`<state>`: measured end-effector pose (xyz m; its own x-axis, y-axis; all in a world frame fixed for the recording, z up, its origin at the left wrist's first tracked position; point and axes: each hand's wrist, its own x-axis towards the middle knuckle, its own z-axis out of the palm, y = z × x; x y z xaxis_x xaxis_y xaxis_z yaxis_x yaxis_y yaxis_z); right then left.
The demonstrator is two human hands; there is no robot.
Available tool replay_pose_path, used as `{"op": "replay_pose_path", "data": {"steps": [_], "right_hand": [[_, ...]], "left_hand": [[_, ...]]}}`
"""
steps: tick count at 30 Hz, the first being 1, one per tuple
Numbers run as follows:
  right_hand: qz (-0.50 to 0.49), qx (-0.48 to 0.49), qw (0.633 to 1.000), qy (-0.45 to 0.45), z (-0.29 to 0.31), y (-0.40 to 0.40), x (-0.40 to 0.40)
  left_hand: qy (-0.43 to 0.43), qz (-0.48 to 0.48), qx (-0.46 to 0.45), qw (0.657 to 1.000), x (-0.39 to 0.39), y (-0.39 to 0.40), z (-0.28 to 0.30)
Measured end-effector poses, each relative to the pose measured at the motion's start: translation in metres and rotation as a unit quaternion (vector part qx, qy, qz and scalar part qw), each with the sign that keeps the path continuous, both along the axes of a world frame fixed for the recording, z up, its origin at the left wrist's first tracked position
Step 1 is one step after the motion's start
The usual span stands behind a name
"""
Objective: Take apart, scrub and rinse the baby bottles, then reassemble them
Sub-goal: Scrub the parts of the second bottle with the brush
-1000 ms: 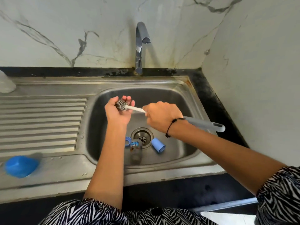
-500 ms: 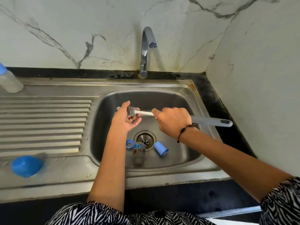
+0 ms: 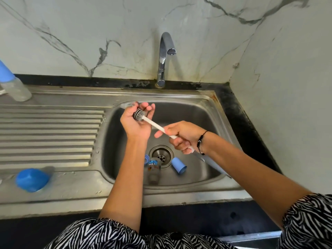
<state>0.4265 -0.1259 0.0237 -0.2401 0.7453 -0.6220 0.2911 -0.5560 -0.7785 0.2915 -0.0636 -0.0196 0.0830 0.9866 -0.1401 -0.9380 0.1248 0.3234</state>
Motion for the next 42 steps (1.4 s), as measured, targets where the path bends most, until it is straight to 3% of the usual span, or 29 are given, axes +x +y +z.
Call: {"op": "replay_pose_path", "data": {"steps": [2,3,5,6,8,9,10,12,14,16,18,20,22,25,27,28,29,31,32,33,34,35,36,38,40,42], "right_hand": [[0.005,-0.014,0.999,0.032,-0.006,0.0,0.002],[-0.009,0.009,1.0,0.006,-0.007,0.002,0.001],[-0.017,0.138,0.978,-0.157,-0.008,0.004,-0.003],[0.014,0.222,0.933,-0.282,-0.008,0.004,-0.004],[0.117,0.335,0.78,-0.516,-0.012,0.0,-0.005],[0.154,0.373,0.709,-0.578,-0.015,-0.004,-0.006],[0.181,0.403,0.661,-0.607,-0.018,-0.008,-0.009],[0.208,0.429,0.625,-0.618,-0.024,-0.013,-0.012],[0.175,0.411,0.675,-0.587,-0.026,-0.014,-0.012],[0.131,0.373,0.772,-0.497,-0.023,-0.011,-0.011],[0.09,0.327,0.876,-0.344,-0.021,-0.004,-0.008],[0.019,0.214,0.965,-0.148,-0.021,-0.001,-0.003],[-0.009,0.067,0.998,0.007,-0.021,-0.004,0.007],[0.021,-0.017,0.994,0.102,-0.025,-0.011,0.011],[-0.012,0.034,0.999,0.033,-0.025,-0.009,0.005],[-0.021,0.101,0.992,-0.067,-0.023,-0.008,0.001],[0.0,0.185,0.96,-0.211,-0.021,-0.006,0.0],[0.119,0.308,0.804,-0.495,-0.021,-0.008,-0.001],[0.162,0.346,0.724,-0.574,-0.024,-0.01,-0.001],[0.192,0.378,0.67,-0.61,-0.027,-0.013,-0.002],[0.208,0.394,0.644,-0.622,-0.031,-0.014,-0.003],[0.208,0.395,0.644,-0.621,-0.032,-0.015,-0.004],[0.191,0.389,0.672,-0.601,-0.031,-0.014,-0.003],[0.138,0.339,0.79,-0.491,-0.026,-0.008,-0.002],[0.06,0.256,0.921,-0.288,-0.025,0.001,0.004],[-0.003,0.122,0.988,-0.097,-0.023,0.002,0.013]], "left_hand": [[-0.017,-0.009,0.03,0.999,0.0,-0.002,0.002],[0.0,-0.023,0.025,0.999,-0.001,-0.002,0.002],[0.097,-0.053,-0.037,0.993,-0.001,0.001,-0.001],[0.161,-0.063,-0.093,0.981,-0.002,0.005,-0.004],[0.248,-0.078,-0.199,0.945,-0.003,0.012,-0.011],[0.268,-0.089,-0.229,0.932,-0.005,0.014,-0.014],[0.278,-0.096,-0.243,0.924,-0.007,0.014,-0.017],[0.258,-0.089,-0.238,0.932,-0.01,0.013,-0.018],[0.212,-0.054,-0.197,0.956,-0.01,0.012,-0.016],[0.156,-0.024,-0.14,0.978,-0.009,0.01,-0.011],[0.087,-0.01,-0.097,0.991,-0.007,0.008,-0.009],[0.038,0.0,-0.058,0.998,-0.006,0.005,-0.008],[0.012,-0.002,-0.011,1.0,-0.004,0.0,-0.003],[-0.02,-0.025,0.031,0.999,-0.005,-0.004,0.001],[0.044,-0.055,-0.004,0.998,-0.008,0.0,-0.003],[0.116,-0.07,-0.046,0.99,-0.01,0.005,-0.007],[0.2,-0.083,-0.098,0.971,-0.012,0.01,-0.012],[0.305,-0.096,-0.197,0.927,-0.013,0.017,-0.021],[0.311,-0.1,-0.223,0.918,-0.013,0.018,-0.024],[0.299,-0.098,-0.233,0.92,-0.011,0.018,-0.024],[0.285,-0.091,-0.232,0.925,-0.009,0.017,-0.022],[0.275,-0.081,-0.223,0.932,-0.006,0.017,-0.022],[0.262,-0.069,-0.209,0.94,-0.004,0.017,-0.022],[0.217,-0.043,-0.165,0.961,0.0,0.017,-0.023],[0.141,-0.03,-0.113,0.983,0.002,0.015,-0.022],[0.05,-0.018,-0.044,0.998,0.001,0.009,-0.015]]}}
